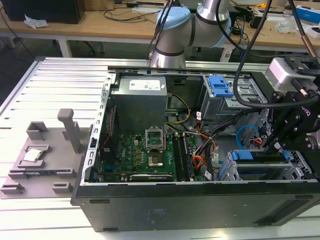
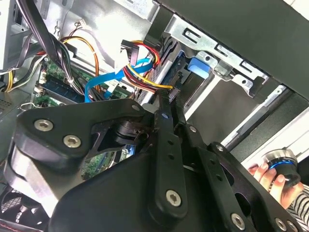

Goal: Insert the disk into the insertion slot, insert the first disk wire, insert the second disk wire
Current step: 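Insert the first disk wire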

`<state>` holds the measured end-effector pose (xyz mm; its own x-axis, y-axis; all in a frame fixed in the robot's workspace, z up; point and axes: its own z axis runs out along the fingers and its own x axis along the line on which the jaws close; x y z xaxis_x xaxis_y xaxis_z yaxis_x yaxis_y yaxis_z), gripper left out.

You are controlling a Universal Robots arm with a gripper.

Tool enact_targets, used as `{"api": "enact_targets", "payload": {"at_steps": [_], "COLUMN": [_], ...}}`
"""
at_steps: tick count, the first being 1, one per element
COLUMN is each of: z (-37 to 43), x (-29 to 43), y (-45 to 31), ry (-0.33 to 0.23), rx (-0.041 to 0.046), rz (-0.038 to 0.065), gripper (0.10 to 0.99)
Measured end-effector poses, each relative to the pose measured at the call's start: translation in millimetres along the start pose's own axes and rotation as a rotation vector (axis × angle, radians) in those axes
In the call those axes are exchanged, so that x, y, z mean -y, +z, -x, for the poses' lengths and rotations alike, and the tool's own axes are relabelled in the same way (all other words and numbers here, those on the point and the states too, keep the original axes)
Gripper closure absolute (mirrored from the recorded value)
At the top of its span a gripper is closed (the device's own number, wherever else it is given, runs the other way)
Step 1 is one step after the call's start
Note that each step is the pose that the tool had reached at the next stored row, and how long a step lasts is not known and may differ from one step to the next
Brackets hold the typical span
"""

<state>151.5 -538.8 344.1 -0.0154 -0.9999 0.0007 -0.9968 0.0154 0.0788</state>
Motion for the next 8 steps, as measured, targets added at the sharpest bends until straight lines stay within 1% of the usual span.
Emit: {"api": "enact_targets", "payload": {"at_steps": [8], "z": [0.1], "x": [1.6], "y": [2.0], "ry": [0.0], "rx": [0.0002], "rz": [0.0], "gripper": [0.922]}}
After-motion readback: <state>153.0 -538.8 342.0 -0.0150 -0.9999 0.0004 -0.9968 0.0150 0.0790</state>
